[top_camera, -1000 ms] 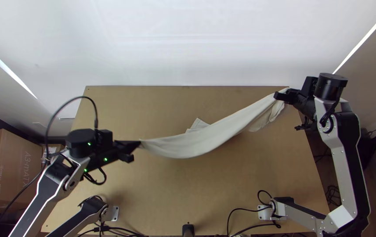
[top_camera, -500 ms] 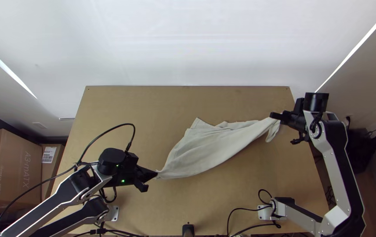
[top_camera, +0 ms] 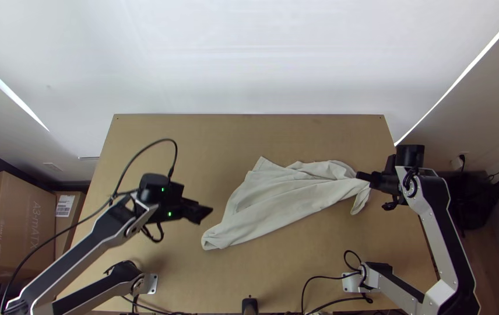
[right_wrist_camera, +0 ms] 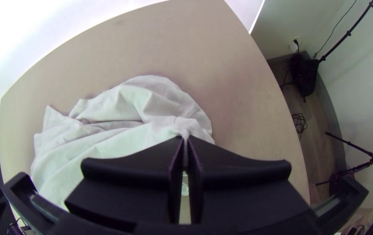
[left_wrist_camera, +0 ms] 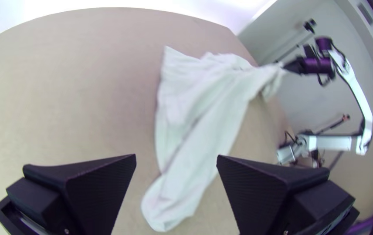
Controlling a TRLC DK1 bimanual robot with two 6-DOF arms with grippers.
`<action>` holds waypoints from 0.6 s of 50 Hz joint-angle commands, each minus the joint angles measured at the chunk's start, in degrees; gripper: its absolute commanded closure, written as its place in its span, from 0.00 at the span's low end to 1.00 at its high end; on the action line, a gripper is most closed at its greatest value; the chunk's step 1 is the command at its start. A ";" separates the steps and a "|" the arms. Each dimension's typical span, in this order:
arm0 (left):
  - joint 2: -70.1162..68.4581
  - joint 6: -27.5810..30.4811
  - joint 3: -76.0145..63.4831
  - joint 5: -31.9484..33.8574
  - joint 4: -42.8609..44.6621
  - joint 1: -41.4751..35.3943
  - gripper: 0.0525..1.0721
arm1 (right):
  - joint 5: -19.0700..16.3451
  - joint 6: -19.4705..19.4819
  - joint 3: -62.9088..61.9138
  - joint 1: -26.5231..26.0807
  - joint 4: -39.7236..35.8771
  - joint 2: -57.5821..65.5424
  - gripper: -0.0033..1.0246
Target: Fold the t-shirt
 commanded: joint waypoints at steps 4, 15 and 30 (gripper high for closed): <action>13.62 -0.68 12.51 2.33 0.94 7.64 0.04 | 0.25 1.37 -1.86 -0.51 -0.46 -1.14 0.98; 30.67 -4.54 28.25 3.48 1.12 10.18 0.06 | 0.25 1.37 -3.26 -1.04 0.07 -1.14 0.98; 49.13 -5.34 43.89 1.89 4.54 7.90 0.18 | 0.25 3.30 -2.12 -0.60 2.36 -0.35 0.98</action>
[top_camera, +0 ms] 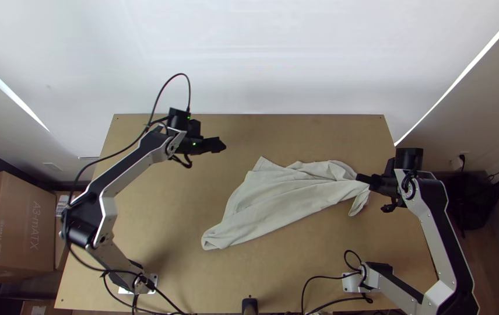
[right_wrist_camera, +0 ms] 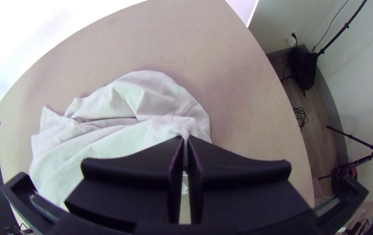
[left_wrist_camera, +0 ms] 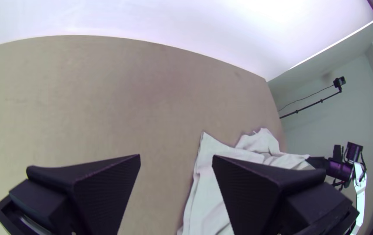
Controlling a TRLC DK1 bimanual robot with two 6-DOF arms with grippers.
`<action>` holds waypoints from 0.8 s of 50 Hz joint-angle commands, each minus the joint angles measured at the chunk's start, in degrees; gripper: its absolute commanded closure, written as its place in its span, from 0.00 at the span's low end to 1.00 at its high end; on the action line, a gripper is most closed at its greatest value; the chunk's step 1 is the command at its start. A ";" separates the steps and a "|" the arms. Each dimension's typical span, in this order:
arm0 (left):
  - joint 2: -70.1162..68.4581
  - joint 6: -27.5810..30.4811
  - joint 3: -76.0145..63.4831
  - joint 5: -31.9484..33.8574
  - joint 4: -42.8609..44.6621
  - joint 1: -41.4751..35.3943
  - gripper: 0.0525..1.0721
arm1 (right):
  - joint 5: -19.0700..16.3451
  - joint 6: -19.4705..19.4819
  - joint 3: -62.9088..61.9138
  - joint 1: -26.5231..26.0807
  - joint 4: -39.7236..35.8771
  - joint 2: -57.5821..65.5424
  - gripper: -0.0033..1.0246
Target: Fold the t-shirt
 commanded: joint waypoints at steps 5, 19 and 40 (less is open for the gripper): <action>8.73 -0.92 7.89 -0.18 2.08 -2.62 0.18 | 0.25 2.89 0.07 0.98 1.60 0.24 0.98; 17.52 -0.04 13.86 -4.31 3.40 -8.42 0.18 | 0.34 4.73 1.56 2.03 2.03 1.82 0.98; 25.43 -1.53 22.48 -8.80 3.14 -15.28 0.36 | 0.78 5.79 1.39 2.38 1.68 0.24 0.98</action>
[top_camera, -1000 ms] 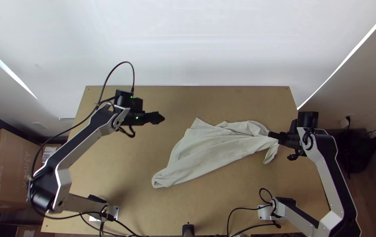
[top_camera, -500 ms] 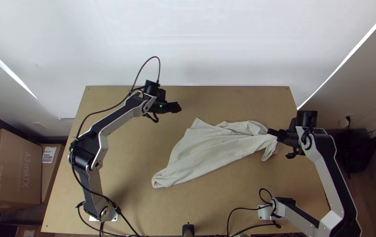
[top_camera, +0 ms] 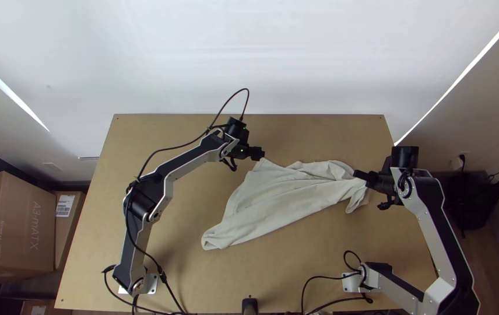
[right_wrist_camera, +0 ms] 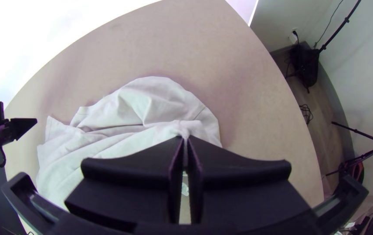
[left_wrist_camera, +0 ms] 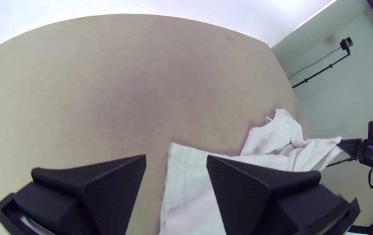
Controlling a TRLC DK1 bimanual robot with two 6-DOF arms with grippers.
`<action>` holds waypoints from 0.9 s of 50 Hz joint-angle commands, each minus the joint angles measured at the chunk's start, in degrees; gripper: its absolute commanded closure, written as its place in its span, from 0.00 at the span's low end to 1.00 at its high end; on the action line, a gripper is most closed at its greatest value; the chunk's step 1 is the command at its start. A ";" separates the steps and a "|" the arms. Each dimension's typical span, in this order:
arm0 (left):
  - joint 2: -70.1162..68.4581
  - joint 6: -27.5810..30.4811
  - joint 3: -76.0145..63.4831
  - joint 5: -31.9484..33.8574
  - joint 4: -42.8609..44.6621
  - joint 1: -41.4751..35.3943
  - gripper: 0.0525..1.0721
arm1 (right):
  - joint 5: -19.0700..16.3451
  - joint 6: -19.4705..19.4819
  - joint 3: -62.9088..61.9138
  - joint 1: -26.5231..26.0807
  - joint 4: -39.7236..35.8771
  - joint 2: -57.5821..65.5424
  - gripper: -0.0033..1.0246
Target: Fold the t-shirt
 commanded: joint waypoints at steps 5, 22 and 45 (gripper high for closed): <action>3.52 -1.43 4.36 -1.28 -0.05 -1.97 0.37 | 0.54 1.57 1.19 0.44 -0.33 -1.22 0.98; 7.47 -2.66 9.29 -2.77 -0.76 -3.03 0.47 | 0.54 1.75 1.01 0.44 -0.33 -2.19 0.98; 9.67 -0.28 11.04 -5.50 -4.71 -3.38 0.43 | 0.54 1.66 0.66 0.08 -0.06 -1.93 0.98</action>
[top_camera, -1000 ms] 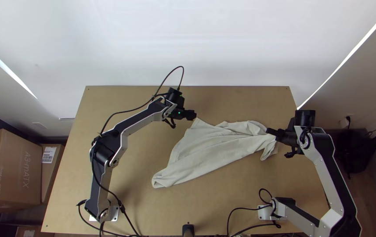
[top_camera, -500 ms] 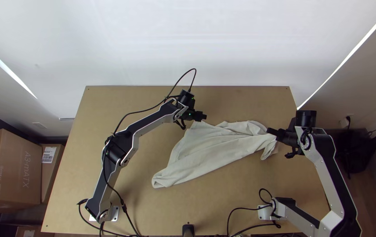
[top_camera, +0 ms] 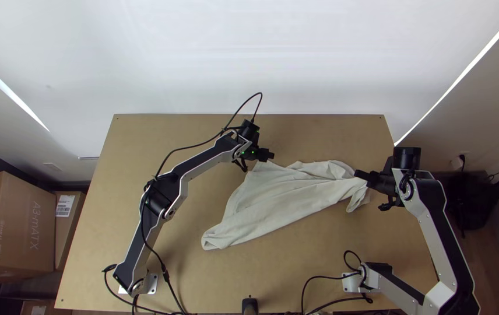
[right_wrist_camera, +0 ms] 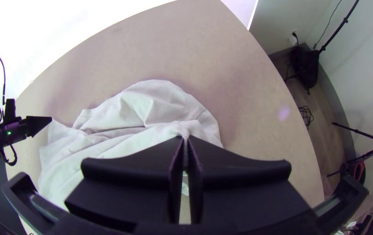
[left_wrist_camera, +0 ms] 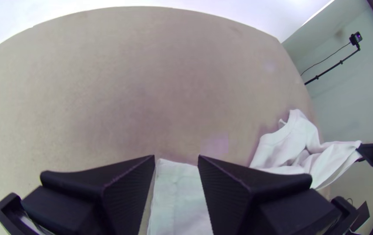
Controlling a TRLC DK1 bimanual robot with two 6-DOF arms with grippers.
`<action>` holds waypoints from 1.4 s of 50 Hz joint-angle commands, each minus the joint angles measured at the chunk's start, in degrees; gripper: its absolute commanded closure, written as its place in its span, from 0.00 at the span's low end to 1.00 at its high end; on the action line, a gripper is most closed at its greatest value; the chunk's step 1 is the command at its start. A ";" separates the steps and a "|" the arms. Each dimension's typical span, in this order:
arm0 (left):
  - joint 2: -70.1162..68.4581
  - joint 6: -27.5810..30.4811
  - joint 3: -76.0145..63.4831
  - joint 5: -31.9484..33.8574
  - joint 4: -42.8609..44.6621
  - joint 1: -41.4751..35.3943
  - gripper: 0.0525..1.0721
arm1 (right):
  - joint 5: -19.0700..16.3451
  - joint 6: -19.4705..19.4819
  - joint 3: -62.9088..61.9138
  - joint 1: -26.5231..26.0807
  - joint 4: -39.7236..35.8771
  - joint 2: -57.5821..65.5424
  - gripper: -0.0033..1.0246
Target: Fold the t-shirt
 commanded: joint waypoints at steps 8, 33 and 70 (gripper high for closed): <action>2.20 1.23 1.27 -0.38 -2.12 -0.78 0.45 | 0.51 1.16 0.75 0.00 0.07 -0.44 0.98; -7.91 -1.76 -0.83 -0.38 -2.29 5.02 0.97 | 0.60 -1.83 4.18 -2.55 1.03 0.00 0.98; -44.03 0.26 -9.45 -4.16 9.40 23.66 0.97 | -0.01 -14.05 44.61 -0.97 15.54 21.44 0.98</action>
